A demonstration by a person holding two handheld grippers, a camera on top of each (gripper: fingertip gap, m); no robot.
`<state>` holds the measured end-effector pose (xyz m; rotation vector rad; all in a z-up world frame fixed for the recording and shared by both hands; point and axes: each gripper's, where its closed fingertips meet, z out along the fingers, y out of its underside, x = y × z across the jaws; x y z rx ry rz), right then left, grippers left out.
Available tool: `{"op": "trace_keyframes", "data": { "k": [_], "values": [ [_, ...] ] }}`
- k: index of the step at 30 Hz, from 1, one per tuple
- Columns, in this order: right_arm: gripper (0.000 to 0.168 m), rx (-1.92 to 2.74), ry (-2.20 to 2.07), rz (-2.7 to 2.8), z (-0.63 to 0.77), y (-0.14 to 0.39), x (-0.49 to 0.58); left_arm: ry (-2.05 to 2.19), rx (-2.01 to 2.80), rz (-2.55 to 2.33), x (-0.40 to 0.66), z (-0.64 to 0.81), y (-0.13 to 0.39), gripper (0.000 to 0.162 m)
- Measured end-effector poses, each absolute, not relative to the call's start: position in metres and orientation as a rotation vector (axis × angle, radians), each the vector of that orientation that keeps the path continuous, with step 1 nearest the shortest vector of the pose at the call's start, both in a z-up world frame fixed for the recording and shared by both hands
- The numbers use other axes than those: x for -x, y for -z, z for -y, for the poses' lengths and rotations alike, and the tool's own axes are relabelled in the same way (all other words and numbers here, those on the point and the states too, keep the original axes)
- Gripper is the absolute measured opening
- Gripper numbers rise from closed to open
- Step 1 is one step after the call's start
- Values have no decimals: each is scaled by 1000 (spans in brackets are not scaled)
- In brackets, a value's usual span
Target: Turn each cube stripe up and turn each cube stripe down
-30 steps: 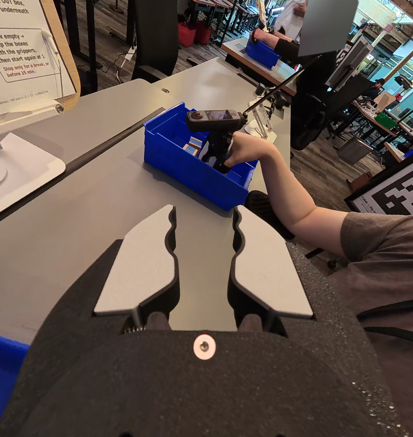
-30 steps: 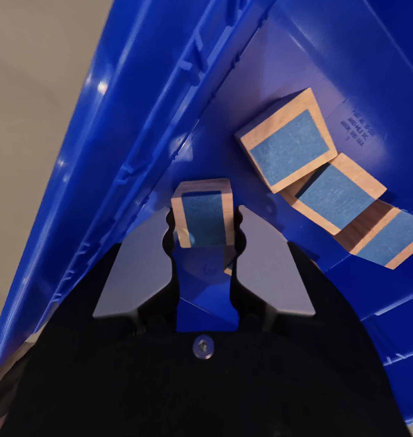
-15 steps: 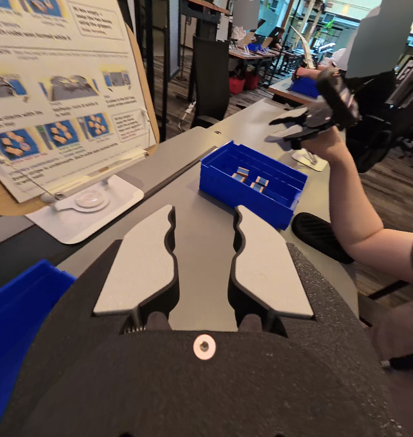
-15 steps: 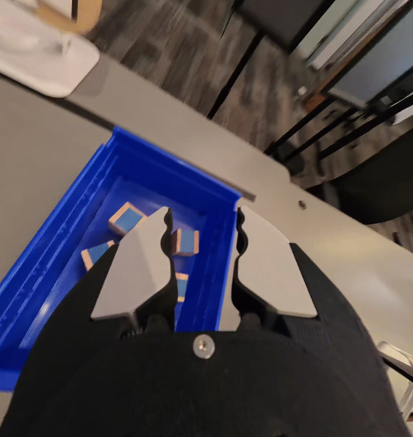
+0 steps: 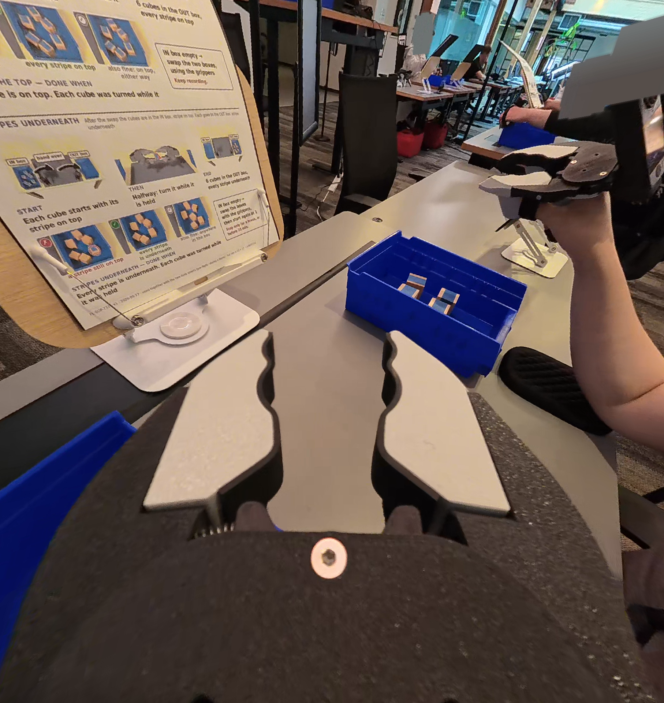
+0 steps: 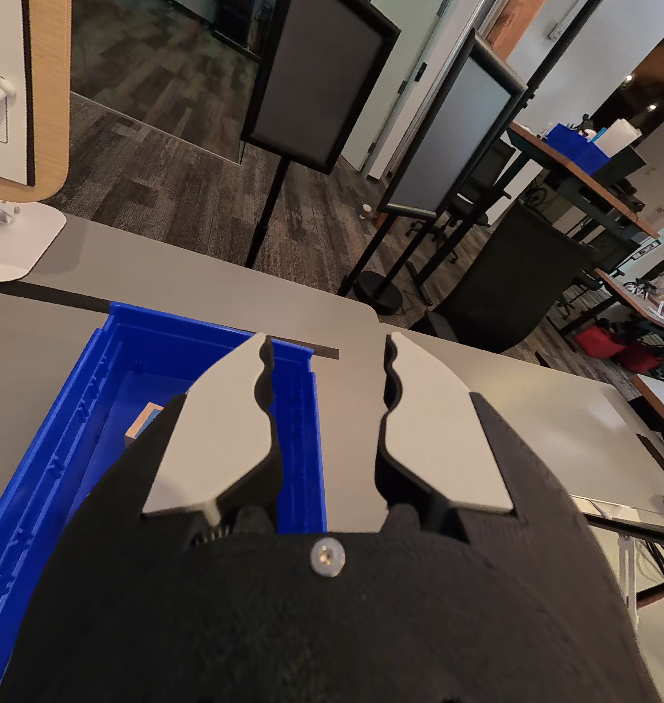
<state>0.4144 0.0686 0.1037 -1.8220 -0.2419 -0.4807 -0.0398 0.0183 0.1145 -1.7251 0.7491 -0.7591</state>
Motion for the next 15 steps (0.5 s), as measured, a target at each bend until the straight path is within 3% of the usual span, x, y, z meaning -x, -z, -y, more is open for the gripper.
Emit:
{"op": "trace_keyframes", "data": {
  "k": [11, 15],
  "values": [
    [60, 1872, 482, 218, -71, -95, -426, 691, 1794, -721, 52, -27, -105, 67],
    [61, 1997, 407, 149, -69, -73, -453, 435, 1881, -614, 97, -41, -98, 68]
  ]
}}
